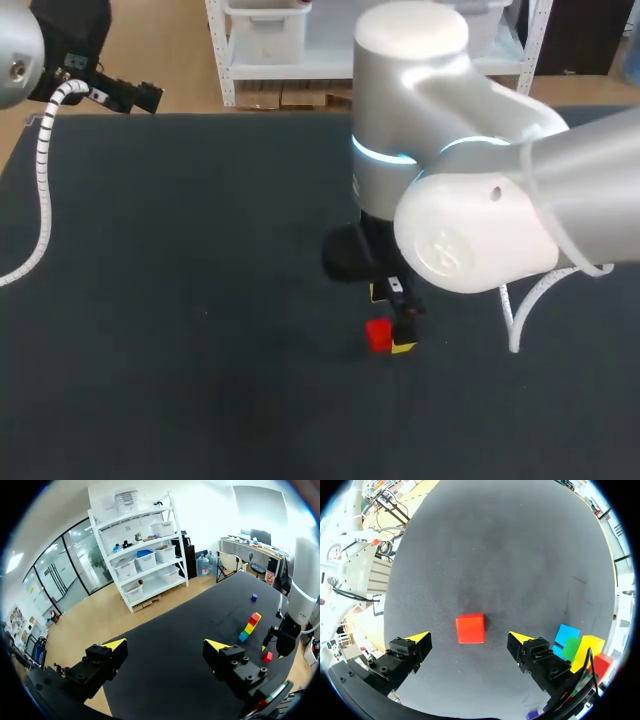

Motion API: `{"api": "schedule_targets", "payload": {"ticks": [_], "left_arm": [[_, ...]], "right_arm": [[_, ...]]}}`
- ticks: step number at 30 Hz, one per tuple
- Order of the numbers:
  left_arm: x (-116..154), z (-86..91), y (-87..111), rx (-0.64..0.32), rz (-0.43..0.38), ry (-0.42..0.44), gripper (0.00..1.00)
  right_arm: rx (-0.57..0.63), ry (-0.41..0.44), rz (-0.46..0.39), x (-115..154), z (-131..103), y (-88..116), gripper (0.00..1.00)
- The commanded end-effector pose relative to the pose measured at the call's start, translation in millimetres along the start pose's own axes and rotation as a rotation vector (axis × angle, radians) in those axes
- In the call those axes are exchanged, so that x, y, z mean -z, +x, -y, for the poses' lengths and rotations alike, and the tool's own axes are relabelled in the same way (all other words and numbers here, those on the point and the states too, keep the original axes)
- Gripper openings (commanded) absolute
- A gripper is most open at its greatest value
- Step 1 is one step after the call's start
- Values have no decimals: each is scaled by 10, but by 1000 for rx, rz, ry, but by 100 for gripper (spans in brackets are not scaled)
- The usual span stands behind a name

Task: Place the blue cubes, place green cubes on the blue cubes, place the yellow cubes on the green cubes, then place the red cubes on the yellow cubes, and place purple cube on the red cubes.

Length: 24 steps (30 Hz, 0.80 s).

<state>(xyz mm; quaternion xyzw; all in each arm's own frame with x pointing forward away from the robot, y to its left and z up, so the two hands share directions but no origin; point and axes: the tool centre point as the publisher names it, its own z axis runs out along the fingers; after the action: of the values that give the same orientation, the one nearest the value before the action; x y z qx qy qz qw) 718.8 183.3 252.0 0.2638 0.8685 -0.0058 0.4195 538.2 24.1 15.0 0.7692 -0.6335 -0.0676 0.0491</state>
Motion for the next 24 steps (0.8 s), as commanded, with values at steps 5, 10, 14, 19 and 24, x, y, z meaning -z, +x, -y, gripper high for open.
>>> {"api": "schedule_targets", "payload": {"ticks": [5,10,14,19,24], "left_arm": [[-12,-10,1,0,3,3,100],[-12,-10,1,0,3,3,100],[-12,-10,1,0,3,3,100],[-12,-10,1,0,3,3,100],[-12,-10,1,0,3,3,100]], "right_arm": [[2,2,3,-120,-36,-36,100],[8,25,-20,-166,-60,-77,100],[13,40,-27,-187,-72,-106,100],[2,36,-32,-245,-54,-95,100],[-15,40,-38,-264,-32,-71,45]]}}
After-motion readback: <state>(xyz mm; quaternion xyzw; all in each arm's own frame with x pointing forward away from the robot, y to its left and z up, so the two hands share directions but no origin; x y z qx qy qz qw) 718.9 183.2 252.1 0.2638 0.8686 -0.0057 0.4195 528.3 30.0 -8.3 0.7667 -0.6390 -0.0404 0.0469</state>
